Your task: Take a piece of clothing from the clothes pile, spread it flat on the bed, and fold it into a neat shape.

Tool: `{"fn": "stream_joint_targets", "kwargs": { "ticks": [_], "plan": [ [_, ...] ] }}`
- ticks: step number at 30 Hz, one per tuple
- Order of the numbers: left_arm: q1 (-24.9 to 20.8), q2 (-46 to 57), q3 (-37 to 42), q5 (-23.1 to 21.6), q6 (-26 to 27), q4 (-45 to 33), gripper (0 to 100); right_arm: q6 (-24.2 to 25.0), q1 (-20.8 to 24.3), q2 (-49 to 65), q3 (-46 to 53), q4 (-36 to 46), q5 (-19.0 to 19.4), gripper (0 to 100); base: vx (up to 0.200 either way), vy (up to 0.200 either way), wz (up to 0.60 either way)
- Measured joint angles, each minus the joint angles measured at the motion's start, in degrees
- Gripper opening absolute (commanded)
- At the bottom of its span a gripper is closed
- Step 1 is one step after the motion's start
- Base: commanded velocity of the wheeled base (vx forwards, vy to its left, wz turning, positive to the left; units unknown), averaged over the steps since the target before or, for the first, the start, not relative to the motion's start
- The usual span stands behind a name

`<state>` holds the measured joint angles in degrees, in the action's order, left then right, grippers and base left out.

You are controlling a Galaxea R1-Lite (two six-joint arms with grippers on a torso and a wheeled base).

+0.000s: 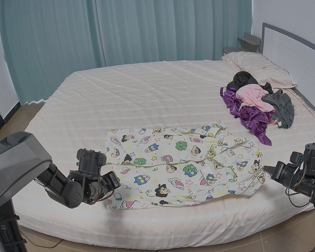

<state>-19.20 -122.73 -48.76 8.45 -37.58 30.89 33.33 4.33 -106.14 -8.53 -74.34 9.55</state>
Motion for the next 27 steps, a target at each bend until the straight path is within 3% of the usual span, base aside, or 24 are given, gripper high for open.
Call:
{"fn": "stream_joint_targets", "kwargs": {
  "ticks": [9,16,23,27],
  "plan": [
    [0.8,-1.1,1.4,-0.2,-0.2,0.4,100,0.0,0.2,-0.7,0.5,0.0,-0.1,0,0.000,0.000,0.00],
    [1.4,2.8,6.8,-8.7,0.9,3.2,100,0.0,0.1,-1.1,0.7,0.0,-0.1,0,0.000,0.000,0.00],
    [3.2,4.8,10.4,-16.9,10.6,5.2,100,0.0,0.2,-1.1,0.8,0.0,-0.1,0,0.000,0.000,0.00],
    [3.9,4.0,10.8,-18.1,14.4,5.6,100,0.0,0.2,-1.0,1.0,0.0,-0.1,0,0.000,0.000,0.00]
  ]
}}
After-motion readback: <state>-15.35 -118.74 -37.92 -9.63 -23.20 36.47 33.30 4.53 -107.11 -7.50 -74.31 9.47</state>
